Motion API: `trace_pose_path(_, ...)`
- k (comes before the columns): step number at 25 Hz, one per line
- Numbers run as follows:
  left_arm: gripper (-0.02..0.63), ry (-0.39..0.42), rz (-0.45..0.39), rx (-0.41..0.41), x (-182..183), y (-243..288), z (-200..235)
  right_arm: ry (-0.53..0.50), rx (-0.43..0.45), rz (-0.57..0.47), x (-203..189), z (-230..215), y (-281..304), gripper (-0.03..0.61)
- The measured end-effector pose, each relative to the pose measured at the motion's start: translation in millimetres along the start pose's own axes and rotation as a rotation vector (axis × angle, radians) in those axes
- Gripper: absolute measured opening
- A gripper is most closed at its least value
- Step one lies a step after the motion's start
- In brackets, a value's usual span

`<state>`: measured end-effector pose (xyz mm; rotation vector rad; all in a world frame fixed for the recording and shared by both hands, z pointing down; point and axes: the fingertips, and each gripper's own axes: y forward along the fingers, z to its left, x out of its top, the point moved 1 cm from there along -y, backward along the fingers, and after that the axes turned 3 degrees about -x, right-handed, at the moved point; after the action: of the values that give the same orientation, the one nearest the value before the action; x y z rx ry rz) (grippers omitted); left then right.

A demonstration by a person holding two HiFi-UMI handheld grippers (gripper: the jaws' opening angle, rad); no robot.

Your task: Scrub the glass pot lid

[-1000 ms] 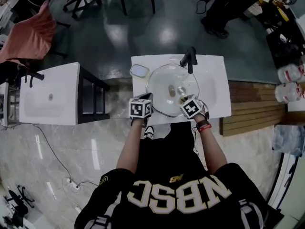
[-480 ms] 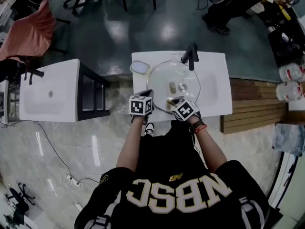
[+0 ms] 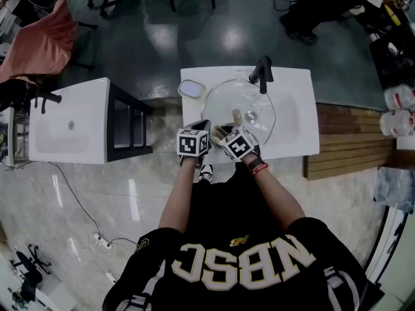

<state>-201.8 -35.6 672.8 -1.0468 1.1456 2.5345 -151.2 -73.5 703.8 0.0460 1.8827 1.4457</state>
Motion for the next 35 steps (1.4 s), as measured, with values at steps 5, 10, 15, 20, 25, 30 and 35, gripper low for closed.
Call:
trace_pose_path(5, 0.012, -0.007, 0.003, 0.006, -1, 0, 1, 0.027, -0.037, -0.050, 25, -11, 12, 0.052)
trace_pose_path(10, 0.012, -0.002, 0.003, 0.009, -1, 0, -1, 0.023, -0.069, -0.101, 52, -29, 18, 0.052)
trace_pose_path(15, 0.012, 0.036, 0.018, 0.020, -2, 1, -1, 0.032, -0.140, -0.140, 69, -57, 34, 0.052)
trace_pose_path(20, 0.012, 0.026, 0.015, 0.014, -1, -2, -1, 0.041, -0.257, -0.170, 84, -95, 33, 0.052)
trace_pose_path(25, 0.012, 0.088, 0.023, 0.035, -5, -2, -4, 0.086, -0.318, -0.190, 83, -124, 29, 0.055)
trace_pose_path(30, 0.011, 0.054, 0.018, 0.014, -5, -3, -2, 0.106, -0.427, -0.184, 72, -153, 17, 0.055)
trace_pose_path(35, 0.012, 0.045, 0.009, 0.016, -5, -2, -3, 0.096, -0.530, -0.143, 46, -180, 2, 0.055)
